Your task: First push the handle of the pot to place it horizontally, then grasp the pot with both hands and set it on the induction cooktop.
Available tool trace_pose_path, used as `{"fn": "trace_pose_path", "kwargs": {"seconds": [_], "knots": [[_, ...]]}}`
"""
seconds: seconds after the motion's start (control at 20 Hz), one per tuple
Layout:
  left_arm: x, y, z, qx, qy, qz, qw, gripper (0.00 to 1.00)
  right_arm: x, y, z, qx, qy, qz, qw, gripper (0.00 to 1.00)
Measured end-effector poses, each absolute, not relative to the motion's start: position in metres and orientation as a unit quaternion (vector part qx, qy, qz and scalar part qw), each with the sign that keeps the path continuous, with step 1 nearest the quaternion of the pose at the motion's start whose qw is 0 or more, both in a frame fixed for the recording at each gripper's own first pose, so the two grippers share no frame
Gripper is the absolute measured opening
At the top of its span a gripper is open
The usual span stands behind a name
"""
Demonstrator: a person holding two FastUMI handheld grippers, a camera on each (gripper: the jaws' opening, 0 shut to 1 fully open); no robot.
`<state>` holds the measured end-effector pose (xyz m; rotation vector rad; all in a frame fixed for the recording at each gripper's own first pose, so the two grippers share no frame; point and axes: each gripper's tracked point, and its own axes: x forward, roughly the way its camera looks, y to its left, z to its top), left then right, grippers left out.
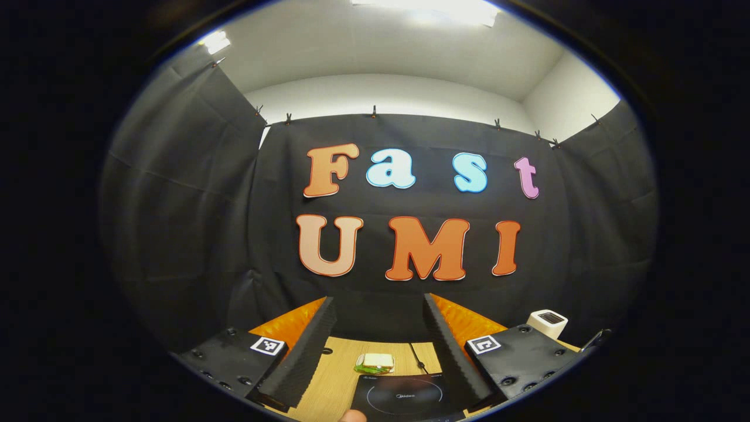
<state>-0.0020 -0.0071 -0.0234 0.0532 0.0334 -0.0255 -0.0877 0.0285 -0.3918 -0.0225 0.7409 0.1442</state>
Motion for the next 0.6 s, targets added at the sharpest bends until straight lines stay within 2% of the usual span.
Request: {"fn": "trace_pose_path", "kwargs": {"seconds": [0.35,0.6], "knots": [[0.001,-0.001,-0.024,0.034,0.019,-0.004,0.999,0.97,-0.091,0.018,-0.424,0.001,0.399,0.061,0.915,0.00],[-0.003,0.000,-0.019,0.037,0.013,-0.006,0.999,0.98,-0.094,0.010,-0.425,-0.002,0.404,0.052,0.913,0.00]]}}
